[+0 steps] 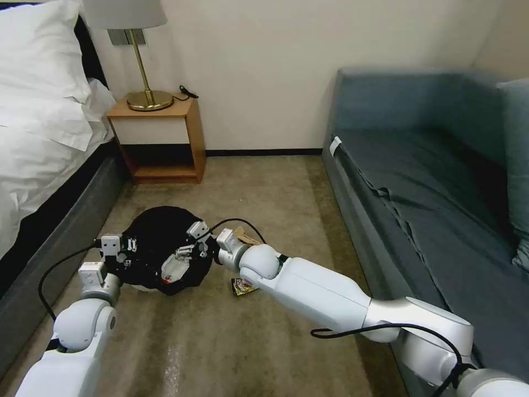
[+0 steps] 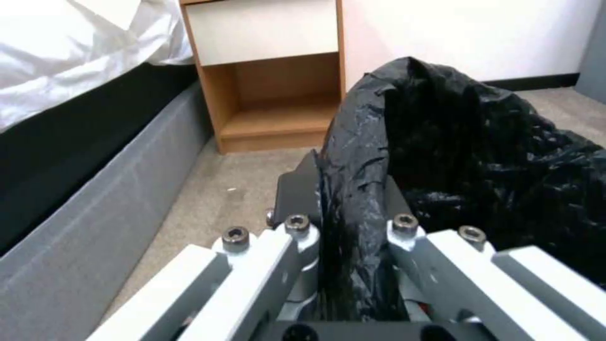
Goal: Pick up the trash bin, then pick up the garbage on the floor and place it into the trash bin.
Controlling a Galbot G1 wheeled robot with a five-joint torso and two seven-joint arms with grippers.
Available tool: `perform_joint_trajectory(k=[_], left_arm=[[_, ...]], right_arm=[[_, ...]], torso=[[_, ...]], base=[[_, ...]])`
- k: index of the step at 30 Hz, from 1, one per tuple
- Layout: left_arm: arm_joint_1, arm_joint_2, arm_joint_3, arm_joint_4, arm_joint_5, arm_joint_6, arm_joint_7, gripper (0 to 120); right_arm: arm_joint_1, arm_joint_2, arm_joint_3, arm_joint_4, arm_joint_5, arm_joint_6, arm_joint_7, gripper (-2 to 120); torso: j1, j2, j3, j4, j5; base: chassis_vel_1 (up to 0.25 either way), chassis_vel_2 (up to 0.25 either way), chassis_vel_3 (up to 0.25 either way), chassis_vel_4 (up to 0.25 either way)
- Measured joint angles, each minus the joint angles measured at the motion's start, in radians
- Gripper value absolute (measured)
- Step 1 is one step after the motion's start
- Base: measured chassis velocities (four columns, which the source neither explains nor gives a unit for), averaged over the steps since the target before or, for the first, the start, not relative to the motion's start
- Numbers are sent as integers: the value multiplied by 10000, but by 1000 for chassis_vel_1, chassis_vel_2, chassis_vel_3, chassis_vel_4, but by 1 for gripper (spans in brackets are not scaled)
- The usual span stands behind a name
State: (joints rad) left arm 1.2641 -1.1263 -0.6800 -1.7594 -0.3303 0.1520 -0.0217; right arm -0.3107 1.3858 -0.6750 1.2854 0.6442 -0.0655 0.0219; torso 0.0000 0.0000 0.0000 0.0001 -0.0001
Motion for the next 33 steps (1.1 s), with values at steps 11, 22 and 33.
perform_joint_trajectory(k=[11, 22, 33], left_arm=[[0, 143, -48, -197, -134, 6, -33, 7], [-50, 325, -691, -204, -488, 7, -64, 7], [-16, 339, -968, -158, -589, 11, -105, 7]], right_arm=[[83, -5, 1385, -36, 438, -607, 1645, 100], [-840, -1191, 2432, -236, 28, -1353, 2399, 100], [-2323, -1420, 3296, -525, -764, -1542, 2432, 100]], torso=[[0, 2, 0, -1, 2], [0, 2, -1, -1, 2], [0, 2, -1, -1, 1]], base=[[0, 0, 0, 0], [0, 0, 0, 0], [0, 0, 0, 0]])
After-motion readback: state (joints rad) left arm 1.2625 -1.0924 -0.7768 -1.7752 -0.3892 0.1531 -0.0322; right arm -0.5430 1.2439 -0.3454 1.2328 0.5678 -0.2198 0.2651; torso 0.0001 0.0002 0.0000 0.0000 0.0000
